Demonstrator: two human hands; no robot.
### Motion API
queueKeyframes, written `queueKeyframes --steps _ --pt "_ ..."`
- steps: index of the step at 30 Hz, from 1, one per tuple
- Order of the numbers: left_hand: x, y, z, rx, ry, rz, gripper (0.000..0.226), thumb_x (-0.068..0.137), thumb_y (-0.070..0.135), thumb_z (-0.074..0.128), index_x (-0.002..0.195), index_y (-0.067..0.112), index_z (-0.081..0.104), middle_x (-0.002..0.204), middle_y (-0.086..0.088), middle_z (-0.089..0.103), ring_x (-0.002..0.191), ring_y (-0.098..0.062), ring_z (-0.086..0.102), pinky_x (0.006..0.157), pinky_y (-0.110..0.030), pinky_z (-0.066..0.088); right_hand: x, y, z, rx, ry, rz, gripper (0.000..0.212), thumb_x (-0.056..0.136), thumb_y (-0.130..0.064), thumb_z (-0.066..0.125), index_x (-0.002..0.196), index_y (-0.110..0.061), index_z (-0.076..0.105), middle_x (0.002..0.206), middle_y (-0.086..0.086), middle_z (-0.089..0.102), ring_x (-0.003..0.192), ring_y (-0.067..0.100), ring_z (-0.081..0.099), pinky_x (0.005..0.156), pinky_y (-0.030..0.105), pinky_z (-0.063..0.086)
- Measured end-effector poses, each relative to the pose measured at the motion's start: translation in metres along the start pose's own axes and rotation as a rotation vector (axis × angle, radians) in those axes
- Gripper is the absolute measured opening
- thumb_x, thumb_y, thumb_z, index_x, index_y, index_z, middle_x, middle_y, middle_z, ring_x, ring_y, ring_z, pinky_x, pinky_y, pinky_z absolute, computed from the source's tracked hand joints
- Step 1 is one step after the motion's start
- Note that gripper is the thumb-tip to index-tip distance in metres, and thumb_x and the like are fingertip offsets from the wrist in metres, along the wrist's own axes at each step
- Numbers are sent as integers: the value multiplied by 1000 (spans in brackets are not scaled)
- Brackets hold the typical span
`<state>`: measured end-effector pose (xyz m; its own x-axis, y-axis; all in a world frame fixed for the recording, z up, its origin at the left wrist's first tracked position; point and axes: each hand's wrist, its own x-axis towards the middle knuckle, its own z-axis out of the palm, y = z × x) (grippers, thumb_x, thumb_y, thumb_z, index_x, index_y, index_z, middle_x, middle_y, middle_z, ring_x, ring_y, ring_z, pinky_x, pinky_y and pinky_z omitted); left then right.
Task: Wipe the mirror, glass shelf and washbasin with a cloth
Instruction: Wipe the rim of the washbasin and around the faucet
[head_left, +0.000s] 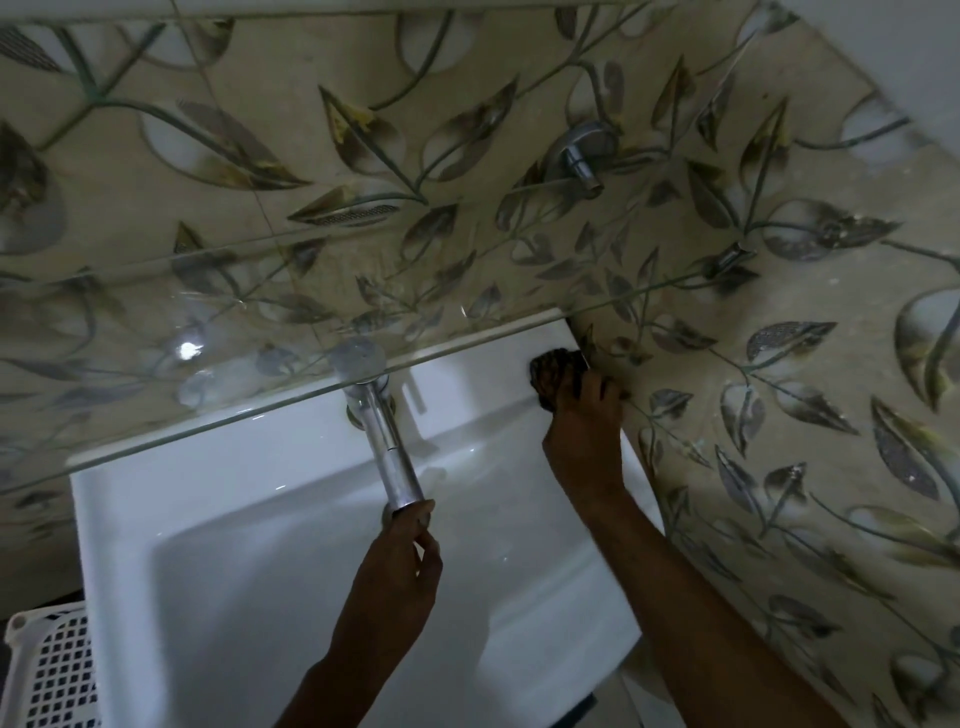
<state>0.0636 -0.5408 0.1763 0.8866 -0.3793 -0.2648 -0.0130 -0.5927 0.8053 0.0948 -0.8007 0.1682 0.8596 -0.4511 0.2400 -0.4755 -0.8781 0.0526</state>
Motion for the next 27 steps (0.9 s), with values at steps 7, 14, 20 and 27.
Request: queueKeyframes --steps 7,14,20,27 --pt "1 0 -3 33 10 -9 38 94 20 55 131 28 53 110 7 64 84 -2 60 73 -12 45 35 -45 5 178 -14 70 54 86 -15 36 133 2 54 112 23 56 97 38 50 83 46 45" --pt "-1 1 -2 77 -29 -37 40 95 19 54 133 30 50 109 8 62 80 1 59 63 -6 42 -14 -119 -13 404 -56 -254 50 96 -40 48 137 -13 53 119 11 55 107 32 49 85 43 43" --pt "6 -1 -9 81 -18 -63 34 94 15 55 127 23 55 104 4 64 75 -2 57 58 -8 43 -2 -108 2 547 19 -353 44 91 -19 60 134 -9 59 128 13 58 122 34 50 103 47 40" --pt "16 17 -24 28 101 -22 11 96 17 56 91 27 53 78 13 50 69 -1 51 58 -11 39 -24 -136 -3 656 -54 -204 53 93 -9 57 145 -7 46 143 15 49 135 31 43 112 45 37"
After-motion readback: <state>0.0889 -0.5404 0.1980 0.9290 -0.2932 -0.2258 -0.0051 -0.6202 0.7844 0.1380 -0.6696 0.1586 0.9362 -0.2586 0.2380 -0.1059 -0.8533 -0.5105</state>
